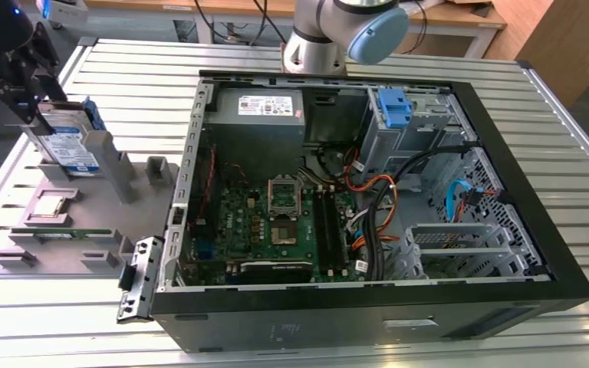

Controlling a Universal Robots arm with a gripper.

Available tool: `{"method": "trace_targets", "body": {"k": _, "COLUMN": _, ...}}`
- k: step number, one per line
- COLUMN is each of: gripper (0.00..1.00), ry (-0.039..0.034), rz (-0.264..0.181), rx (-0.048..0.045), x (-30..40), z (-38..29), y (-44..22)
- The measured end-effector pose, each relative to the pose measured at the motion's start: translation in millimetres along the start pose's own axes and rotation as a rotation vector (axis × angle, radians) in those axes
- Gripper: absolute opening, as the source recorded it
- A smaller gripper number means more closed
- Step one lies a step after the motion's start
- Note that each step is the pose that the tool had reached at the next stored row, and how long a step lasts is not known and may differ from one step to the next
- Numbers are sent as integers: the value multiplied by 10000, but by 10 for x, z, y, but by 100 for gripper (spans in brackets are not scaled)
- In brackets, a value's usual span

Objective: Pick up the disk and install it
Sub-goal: 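Pick up the disk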

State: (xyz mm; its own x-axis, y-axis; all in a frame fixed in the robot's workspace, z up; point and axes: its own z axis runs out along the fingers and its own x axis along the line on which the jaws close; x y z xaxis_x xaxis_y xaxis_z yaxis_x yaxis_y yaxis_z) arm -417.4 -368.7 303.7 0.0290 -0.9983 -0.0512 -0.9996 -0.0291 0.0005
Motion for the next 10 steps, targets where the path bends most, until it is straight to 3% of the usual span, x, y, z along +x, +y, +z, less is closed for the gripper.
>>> {"method": "trace_targets", "body": {"k": 5, "gripper": 71, "ry": -1, "rz": 82, "rx": 6, "x": 0, "z": 3, "y": 0}}
{"method": "trace_targets", "body": {"k": 7, "gripper": 71, "ry": -6, "rz": 87, "rx": -64, "x": -1, "z": 5, "y": -3}}
{"method": "trace_targets", "body": {"k": 10, "gripper": 71, "ry": -7, "rz": 87, "rx": -73, "x": 0, "z": 4, "y": -3}}
